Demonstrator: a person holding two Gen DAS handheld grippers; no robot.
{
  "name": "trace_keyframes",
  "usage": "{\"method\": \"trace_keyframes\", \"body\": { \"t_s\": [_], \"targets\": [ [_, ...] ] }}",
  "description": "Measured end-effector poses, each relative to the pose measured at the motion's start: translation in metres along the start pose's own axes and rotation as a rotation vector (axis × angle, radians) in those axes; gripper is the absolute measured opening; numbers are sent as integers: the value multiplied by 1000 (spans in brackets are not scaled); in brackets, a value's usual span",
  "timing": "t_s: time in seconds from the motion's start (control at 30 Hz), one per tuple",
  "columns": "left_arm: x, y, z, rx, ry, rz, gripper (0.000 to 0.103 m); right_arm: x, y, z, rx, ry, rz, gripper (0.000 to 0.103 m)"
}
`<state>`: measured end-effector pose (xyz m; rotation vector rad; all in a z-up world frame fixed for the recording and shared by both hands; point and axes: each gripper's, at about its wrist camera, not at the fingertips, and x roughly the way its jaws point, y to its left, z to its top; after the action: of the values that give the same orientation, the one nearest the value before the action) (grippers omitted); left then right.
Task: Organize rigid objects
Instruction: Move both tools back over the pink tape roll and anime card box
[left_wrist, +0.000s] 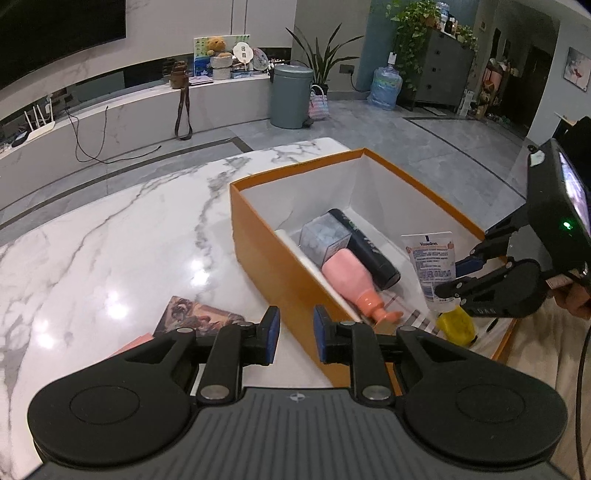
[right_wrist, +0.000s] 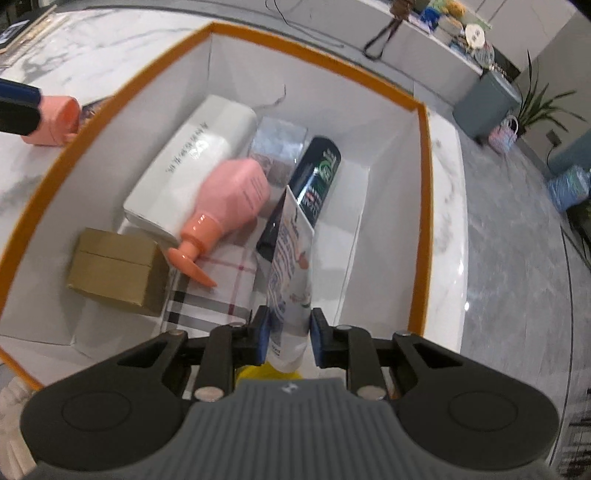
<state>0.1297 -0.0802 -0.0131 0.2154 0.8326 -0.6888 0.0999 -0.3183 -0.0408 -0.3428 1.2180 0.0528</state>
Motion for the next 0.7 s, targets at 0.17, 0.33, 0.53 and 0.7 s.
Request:
{"method": "trace_keyframes", "body": {
  "t_s": [0.17,0.33,0.53,0.7],
  "targets": [
    [-1,10,-7,-10,19,21,26,6,-2,3,8,13,-18,23],
    [-3,21,-12,-41,34,29,32,0,-1,5,3,-14,-42,23],
    [-11,40,-15,-56,43,59,34,-32,14,18,-22,-151,1,29],
    [-21,57,-19,-39,50,134,34,-59,41,37,-73,-269,62,32]
  ]
}}
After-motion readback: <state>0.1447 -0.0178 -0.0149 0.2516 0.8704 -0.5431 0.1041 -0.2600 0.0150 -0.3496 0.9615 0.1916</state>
